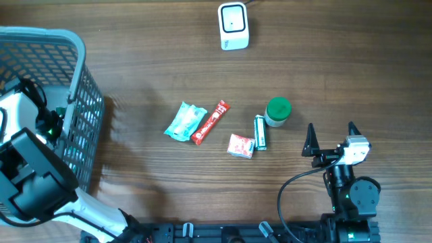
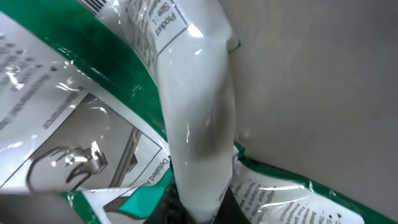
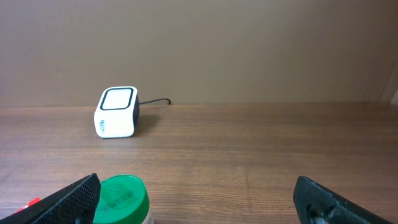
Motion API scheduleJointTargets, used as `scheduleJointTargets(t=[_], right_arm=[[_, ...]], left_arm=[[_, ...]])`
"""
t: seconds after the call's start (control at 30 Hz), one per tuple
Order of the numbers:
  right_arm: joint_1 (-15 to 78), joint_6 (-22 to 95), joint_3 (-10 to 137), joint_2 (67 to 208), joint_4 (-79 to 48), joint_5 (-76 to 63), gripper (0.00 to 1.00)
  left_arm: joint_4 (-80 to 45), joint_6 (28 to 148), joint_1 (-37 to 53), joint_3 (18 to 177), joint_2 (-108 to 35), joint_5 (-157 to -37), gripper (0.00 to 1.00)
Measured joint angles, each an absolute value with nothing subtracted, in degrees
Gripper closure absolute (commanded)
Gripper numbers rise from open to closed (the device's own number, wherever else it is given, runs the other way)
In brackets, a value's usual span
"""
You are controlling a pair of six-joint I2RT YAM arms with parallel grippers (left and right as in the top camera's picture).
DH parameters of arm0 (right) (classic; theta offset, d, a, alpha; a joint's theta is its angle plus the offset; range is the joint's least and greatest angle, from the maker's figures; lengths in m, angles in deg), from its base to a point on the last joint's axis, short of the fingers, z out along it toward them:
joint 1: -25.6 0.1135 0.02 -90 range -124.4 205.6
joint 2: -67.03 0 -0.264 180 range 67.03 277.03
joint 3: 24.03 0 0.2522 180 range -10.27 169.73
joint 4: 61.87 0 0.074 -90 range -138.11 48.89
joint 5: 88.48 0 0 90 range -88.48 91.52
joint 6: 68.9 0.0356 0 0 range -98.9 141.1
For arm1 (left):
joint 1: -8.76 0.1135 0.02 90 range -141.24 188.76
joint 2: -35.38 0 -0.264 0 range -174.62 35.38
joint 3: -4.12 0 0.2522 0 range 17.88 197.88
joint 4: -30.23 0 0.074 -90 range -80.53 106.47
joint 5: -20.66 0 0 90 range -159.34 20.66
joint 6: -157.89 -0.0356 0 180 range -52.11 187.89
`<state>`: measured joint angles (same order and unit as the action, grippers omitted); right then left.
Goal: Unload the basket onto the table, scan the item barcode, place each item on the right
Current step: 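Reach into the basket and grasp the green-white wipes pack with left gripper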
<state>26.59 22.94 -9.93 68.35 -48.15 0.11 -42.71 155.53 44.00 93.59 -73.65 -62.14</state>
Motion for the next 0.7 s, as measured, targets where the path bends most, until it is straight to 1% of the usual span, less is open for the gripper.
scheduleJointTargets(t=[0.1,0.2,0.33,0.47,0.57,0.67,0.7], right_arm=[[26.59,22.94,-9.93,68.35,-48.15,0.11,0.0],[26.59,22.94,-9.93,68.35,-48.15,0.11,0.0],[26.59,22.94,-9.93,68.35,-48.15,0.13,0.0],[26.59,22.94,-9.93,68.35,-48.15,0.11,0.0],[26.59,22.94,-9.93,68.35,-48.15,0.11,0.0],[26.59,22.94,-9.91,68.35,-48.15,0.11,0.0],[26.59,22.94,-9.93,68.35,-48.15,0.11,0.0]], left_arm=[[-43.71,151.35,44.5,96.19,-70.66,-62.49,0.96],[-43.6,147.09,44.94,103.05,-63.6,-62.6,0.96],[-43.32,142.91,45.68,115.44,-48.12,-62.84,0.96],[-48.69,141.23,43.82,118.02,-33.98,-64.83,0.96],[-55.97,137.43,36.98,118.04,-26.92,-69.09,0.96],[-61.39,132.99,26.34,117.08,-25.85,-71.08,0.96],[-61.55,131.55,25.36,116.86,-25.91,-71.23,0.96]])
